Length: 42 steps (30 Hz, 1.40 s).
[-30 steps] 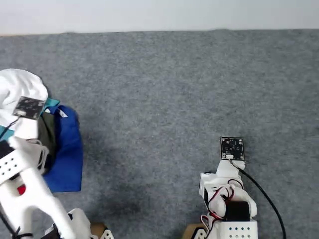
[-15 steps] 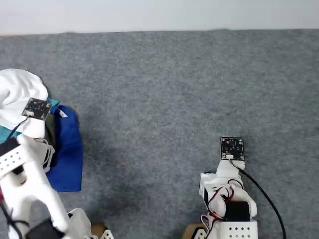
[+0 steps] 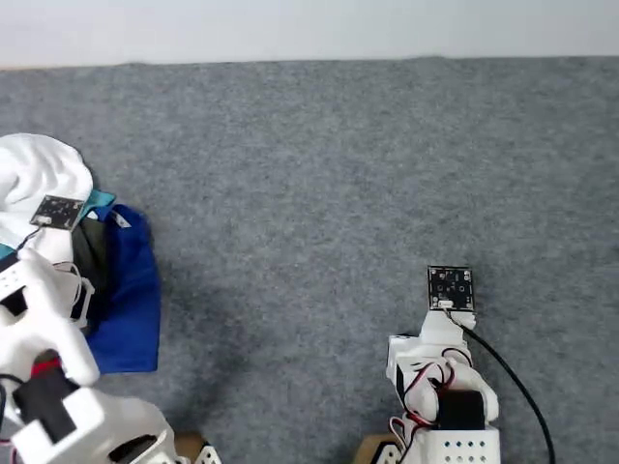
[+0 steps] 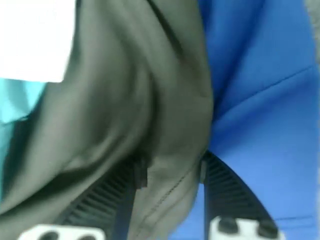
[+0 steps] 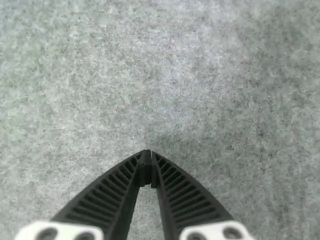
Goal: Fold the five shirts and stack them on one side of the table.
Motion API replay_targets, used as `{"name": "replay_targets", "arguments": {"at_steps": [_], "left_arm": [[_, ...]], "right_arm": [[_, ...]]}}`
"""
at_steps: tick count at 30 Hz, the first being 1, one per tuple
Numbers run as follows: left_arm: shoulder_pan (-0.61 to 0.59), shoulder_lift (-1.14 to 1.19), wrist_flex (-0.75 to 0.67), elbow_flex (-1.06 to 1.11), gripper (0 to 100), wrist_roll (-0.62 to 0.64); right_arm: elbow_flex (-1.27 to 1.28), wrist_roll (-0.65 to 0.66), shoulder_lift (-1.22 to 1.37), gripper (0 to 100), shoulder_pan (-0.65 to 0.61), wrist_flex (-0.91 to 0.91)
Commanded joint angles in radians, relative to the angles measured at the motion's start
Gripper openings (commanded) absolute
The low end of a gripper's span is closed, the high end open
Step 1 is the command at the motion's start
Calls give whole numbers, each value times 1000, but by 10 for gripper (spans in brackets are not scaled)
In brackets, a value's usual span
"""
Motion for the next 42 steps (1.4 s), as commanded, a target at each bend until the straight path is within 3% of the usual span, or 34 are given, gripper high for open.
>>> {"name": "replay_targets", "arguments": {"at_steps": [1,9,20,30,42], "left_arm": [[-5,32,-25,-48,178,-11],[9,66,-5,-71,0,-12],[140,-269,221,-91,2,-12],[187,-520,388,-107,2,-9],[210,-961,423,-242,2,66]], "right_arm": [[15,-5,-4,9,-2,1],[15,-3,-4,9,-2,1],[15,-6,-4,9,-2,1],[15,-6,-4,9,-2,2],[15,-8,-4,9,-2,2]]}}
